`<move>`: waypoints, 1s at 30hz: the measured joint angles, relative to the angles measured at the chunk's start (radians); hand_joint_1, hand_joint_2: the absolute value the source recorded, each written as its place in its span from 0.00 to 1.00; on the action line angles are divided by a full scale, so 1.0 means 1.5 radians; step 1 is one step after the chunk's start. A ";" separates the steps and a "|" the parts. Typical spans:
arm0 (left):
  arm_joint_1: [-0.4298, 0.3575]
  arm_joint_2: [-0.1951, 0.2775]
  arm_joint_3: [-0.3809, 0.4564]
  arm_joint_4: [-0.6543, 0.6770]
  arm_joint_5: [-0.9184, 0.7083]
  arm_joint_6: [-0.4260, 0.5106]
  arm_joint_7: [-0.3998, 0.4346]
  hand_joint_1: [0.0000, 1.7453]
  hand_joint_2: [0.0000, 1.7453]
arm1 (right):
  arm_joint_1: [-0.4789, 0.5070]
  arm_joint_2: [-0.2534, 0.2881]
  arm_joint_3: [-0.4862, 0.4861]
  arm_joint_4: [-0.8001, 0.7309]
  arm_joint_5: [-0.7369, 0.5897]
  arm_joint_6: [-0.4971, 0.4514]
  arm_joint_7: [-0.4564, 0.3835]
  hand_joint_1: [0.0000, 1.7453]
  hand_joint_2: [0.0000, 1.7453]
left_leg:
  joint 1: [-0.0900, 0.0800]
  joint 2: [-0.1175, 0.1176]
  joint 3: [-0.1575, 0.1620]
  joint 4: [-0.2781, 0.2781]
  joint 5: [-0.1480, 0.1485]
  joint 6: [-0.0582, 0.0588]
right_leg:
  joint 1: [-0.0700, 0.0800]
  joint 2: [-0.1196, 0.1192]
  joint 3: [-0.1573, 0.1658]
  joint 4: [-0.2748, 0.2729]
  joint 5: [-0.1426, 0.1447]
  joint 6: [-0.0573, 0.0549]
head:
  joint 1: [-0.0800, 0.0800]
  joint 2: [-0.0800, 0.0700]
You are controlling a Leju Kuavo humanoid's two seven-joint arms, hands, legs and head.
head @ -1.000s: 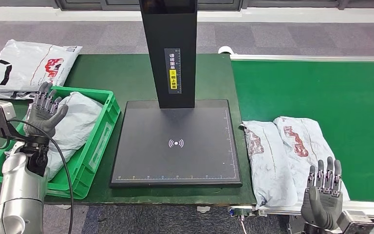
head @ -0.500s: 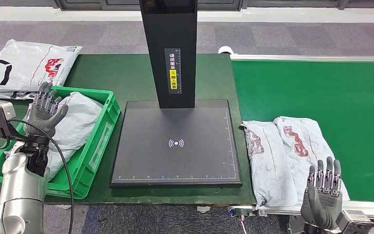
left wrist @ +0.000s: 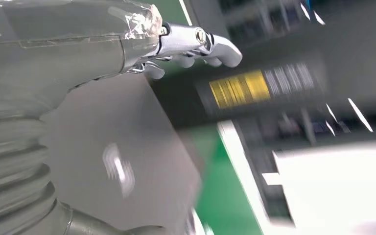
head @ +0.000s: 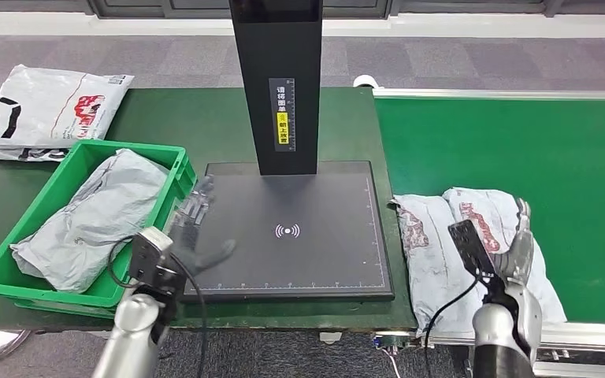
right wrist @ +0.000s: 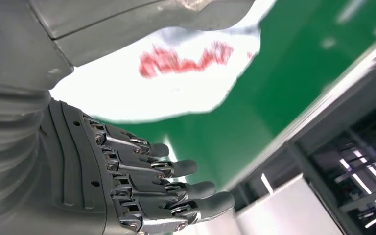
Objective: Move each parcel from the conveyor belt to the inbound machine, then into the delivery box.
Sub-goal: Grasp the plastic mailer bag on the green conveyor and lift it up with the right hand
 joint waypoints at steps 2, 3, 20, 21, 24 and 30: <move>0.025 -0.019 -0.047 -0.010 0.005 -0.005 -0.018 0.00 1.00 | -0.080 -0.034 0.025 0.091 0.077 0.009 0.048 0.00 1.00 | -0.001 0.000 -0.004 0.000 0.000 0.001 | 0.000 0.000 0.000 0.000 0.001 0.001 | 0.000 0.000; 0.039 -0.027 -0.065 -0.014 0.009 -0.010 -0.027 0.00 1.00 | -0.131 -0.049 0.043 0.144 0.116 0.033 0.073 0.00 1.00 | -0.001 0.002 -0.006 0.000 0.000 0.001 | -0.001 0.001 -0.001 0.000 0.001 0.001 | 0.000 0.000; 0.132 -0.074 -0.109 -0.025 -0.008 -0.028 -0.051 0.00 1.00 | -0.421 -0.113 0.206 0.474 0.200 0.145 0.143 0.00 1.00 | 0.001 -0.007 -0.007 0.000 0.005 -0.001 | 0.001 -0.006 -0.005 0.000 0.002 0.001 | 0.000 0.000; 0.132 -0.076 -0.109 -0.025 -0.009 -0.028 -0.051 0.00 1.00 | -0.422 -0.113 0.207 0.478 0.198 0.149 0.140 0.00 1.00 | 0.001 -0.007 -0.007 0.000 0.005 -0.001 | 0.001 -0.007 -0.005 0.000 0.002 0.001 | 0.000 0.000; 0.133 -0.077 -0.109 -0.025 -0.012 -0.028 -0.051 0.00 1.00 | -0.427 -0.113 0.210 0.489 0.186 0.184 0.116 0.00 1.00 | 0.001 -0.007 -0.006 0.000 0.005 -0.001 | 0.001 -0.006 -0.005 0.000 0.002 0.001 | 0.000 0.000; 0.131 -0.078 -0.109 -0.017 -0.015 -0.030 -0.055 0.00 1.00 | -0.431 -0.114 0.212 0.506 0.161 0.307 0.032 0.00 1.00 | 0.001 -0.007 -0.006 0.000 0.005 -0.001 | 0.001 -0.006 -0.005 0.000 0.002 0.001 | 0.000 0.000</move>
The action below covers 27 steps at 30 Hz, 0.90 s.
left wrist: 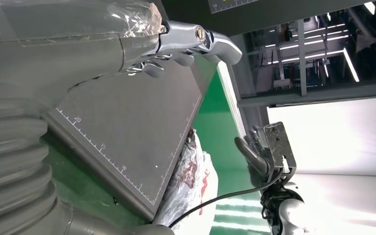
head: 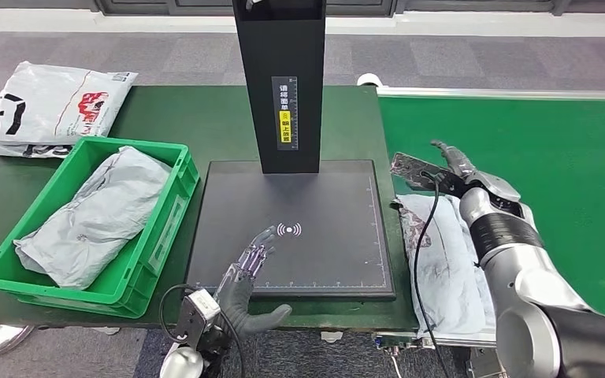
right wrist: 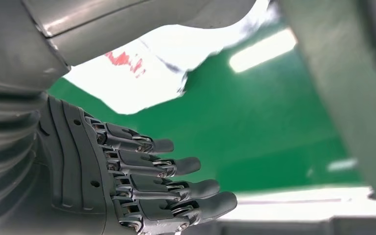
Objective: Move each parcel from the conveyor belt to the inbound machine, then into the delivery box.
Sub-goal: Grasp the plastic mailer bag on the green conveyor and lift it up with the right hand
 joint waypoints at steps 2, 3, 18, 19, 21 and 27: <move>-0.001 0.000 0.000 0.004 0.000 0.000 -0.001 0.00 1.00 | -0.002 -0.002 0.007 0.006 0.014 0.041 -0.016 0.00 1.00 | 0.000 0.000 0.000 0.000 0.000 0.000 | 0.000 0.000 0.000 0.000 0.000 0.000 | 0.000 0.000; -0.002 0.000 0.000 0.006 0.000 0.000 -0.001 0.00 1.00 | -0.004 -0.005 0.014 0.008 0.027 0.062 -0.025 0.00 1.00 | 0.000 0.000 0.000 0.000 0.000 0.000 | 0.000 0.000 0.000 0.000 0.000 0.000 | 0.000 0.000; -0.017 -0.001 0.000 0.037 0.021 0.004 0.024 0.00 1.00 | -0.040 -0.067 0.141 0.024 0.102 0.142 -0.037 0.00 1.00 | 0.000 0.000 0.000 0.000 0.000 0.000 | 0.000 0.000 0.000 0.000 0.000 0.000 | 0.000 0.000; -0.020 -0.001 0.000 0.042 0.024 0.005 0.026 0.00 1.00 | -0.042 -0.071 0.146 0.024 0.103 0.142 -0.034 0.00 1.00 | 0.000 0.000 0.000 0.000 0.000 0.000 | 0.000 0.000 0.000 0.000 0.000 0.000 | 0.000 0.000; -0.027 -0.001 0.000 0.053 0.028 0.008 0.027 0.00 1.00 | -0.049 -0.080 0.153 0.025 0.104 0.144 -0.034 0.00 1.00 | 0.000 0.000 0.000 0.000 0.000 0.000 | 0.000 0.000 0.000 0.000 0.000 0.000 | 0.000 0.000; -0.036 -0.001 0.000 0.072 0.037 0.014 0.027 0.00 1.00 | -0.083 -0.115 0.177 0.025 0.111 0.176 -0.038 0.00 1.00 | -0.001 0.000 0.000 0.000 0.000 0.001 | -0.001 0.000 0.000 0.000 0.001 0.001 | 0.000 0.000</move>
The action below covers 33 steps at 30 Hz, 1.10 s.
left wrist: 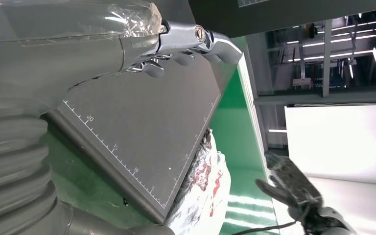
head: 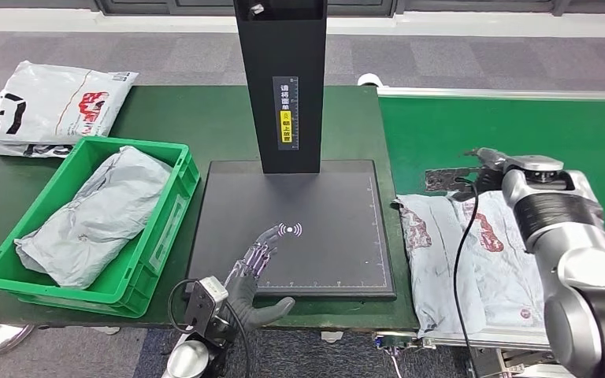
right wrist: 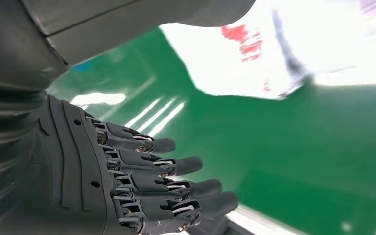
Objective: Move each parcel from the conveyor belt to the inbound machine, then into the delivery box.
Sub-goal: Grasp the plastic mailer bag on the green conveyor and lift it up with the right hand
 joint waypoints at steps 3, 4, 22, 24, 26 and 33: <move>-0.005 0.000 0.000 0.008 0.003 0.002 0.000 0.00 1.00 | -0.015 -0.010 0.012 0.000 0.000 0.011 0.001 0.00 1.00 | 0.000 0.000 0.000 0.000 0.000 0.000 | 0.000 0.000 0.000 0.000 0.000 0.000 | 0.000 0.000; -0.007 0.000 0.000 0.010 0.004 0.002 0.000 0.00 1.00 | -0.017 -0.012 0.016 0.000 0.000 0.012 0.001 0.00 1.00 | 0.000 0.000 0.000 0.000 0.000 0.000 | 0.000 0.000 0.000 0.000 0.000 0.000 | 0.000 0.000; -0.020 0.000 0.000 0.032 0.013 0.017 -0.004 0.00 1.00 | 0.099 -0.006 0.063 0.011 0.000 -0.036 0.016 0.00 1.00 | 0.000 -0.001 0.000 0.000 0.000 0.000 | 0.001 -0.001 0.000 0.000 0.000 0.000 | 0.000 0.000; -0.021 0.000 0.000 0.035 0.013 0.020 -0.004 0.00 1.00 | 0.110 -0.002 0.068 0.012 0.000 -0.036 0.019 0.00 1.00 | 0.000 -0.001 0.000 0.000 0.000 0.000 | 0.001 -0.001 0.000 0.000 0.000 0.000 | 0.000 0.000; -0.024 0.000 0.000 0.038 0.013 0.022 -0.004 0.00 1.00 | 0.122 0.003 0.072 0.014 0.000 -0.035 0.025 0.00 1.00 | 0.000 -0.001 0.000 0.000 0.000 0.000 | 0.001 -0.001 0.000 0.000 0.000 0.000 | 0.000 0.000; -0.031 0.000 0.000 0.047 0.014 0.022 -0.006 0.00 1.00 | 0.133 0.016 0.082 0.017 0.000 -0.022 0.033 0.00 1.00 | 0.000 0.000 0.000 0.000 0.000 0.000 | 0.001 -0.001 0.000 0.000 0.000 0.000 | 0.000 0.000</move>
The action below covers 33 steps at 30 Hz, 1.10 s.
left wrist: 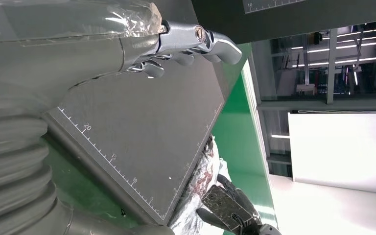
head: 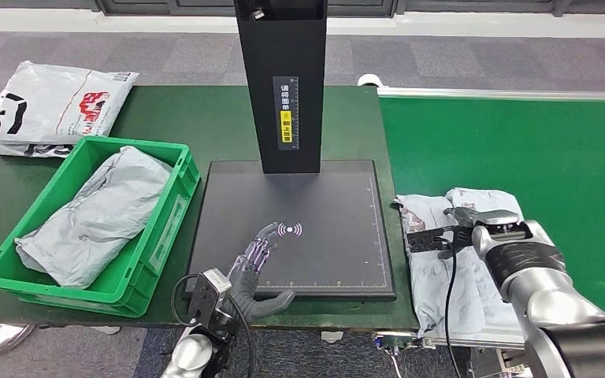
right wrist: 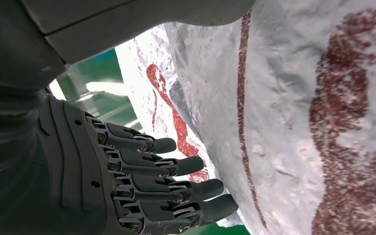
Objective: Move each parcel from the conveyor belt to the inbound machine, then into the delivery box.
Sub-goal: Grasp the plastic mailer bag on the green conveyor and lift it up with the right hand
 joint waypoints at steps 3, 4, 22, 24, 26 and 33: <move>0.000 0.000 0.000 0.001 0.000 0.000 0.000 0.00 1.00 | 0.000 0.001 0.000 0.000 0.000 0.000 0.000 0.00 1.00 | 0.000 0.000 0.000 0.000 0.000 0.000 | 0.000 0.000 0.000 0.000 0.000 0.000 | 0.000 0.000; 0.000 0.000 0.000 0.001 0.000 0.000 0.000 0.00 1.00 | 0.000 0.001 0.000 0.000 0.000 0.000 0.000 0.00 1.00 | 0.000 0.000 0.000 0.000 0.000 0.000 | 0.000 0.000 0.000 0.000 0.000 0.000 | 0.000 0.000; -0.001 0.002 0.000 0.012 0.000 -0.001 -0.006 0.00 1.00 | 0.033 0.022 0.001 0.000 -0.040 -0.081 -0.009 0.03 1.00 | 0.000 0.000 0.000 0.000 0.000 0.000 | 0.000 0.001 0.000 0.000 0.000 0.000 | 0.000 0.000; -0.001 0.002 0.000 0.012 -0.001 -0.003 -0.006 0.00 1.00 | 0.035 0.023 0.001 0.000 -0.045 -0.086 -0.010 0.34 1.00 | 0.000 0.000 0.000 0.000 0.000 0.000 | 0.000 0.001 0.000 0.000 0.000 0.000 | 0.000 0.000; -0.002 0.002 0.000 0.012 -0.002 -0.006 -0.006 0.00 1.00 | 0.036 0.024 0.001 0.000 -0.048 -0.089 -0.013 0.82 1.00 | 0.000 0.001 0.001 0.000 0.000 0.000 | 0.000 0.001 0.000 0.000 0.000 0.000 | 0.000 0.000; -0.007 0.008 0.000 0.012 -0.009 -0.007 -0.005 0.00 1.00 | 0.036 0.020 0.001 0.000 -0.060 -0.101 -0.036 1.00 1.00 | 0.000 0.001 0.001 0.000 0.000 0.000 | 0.000 0.002 0.000 0.000 0.000 0.000 | 0.000 0.000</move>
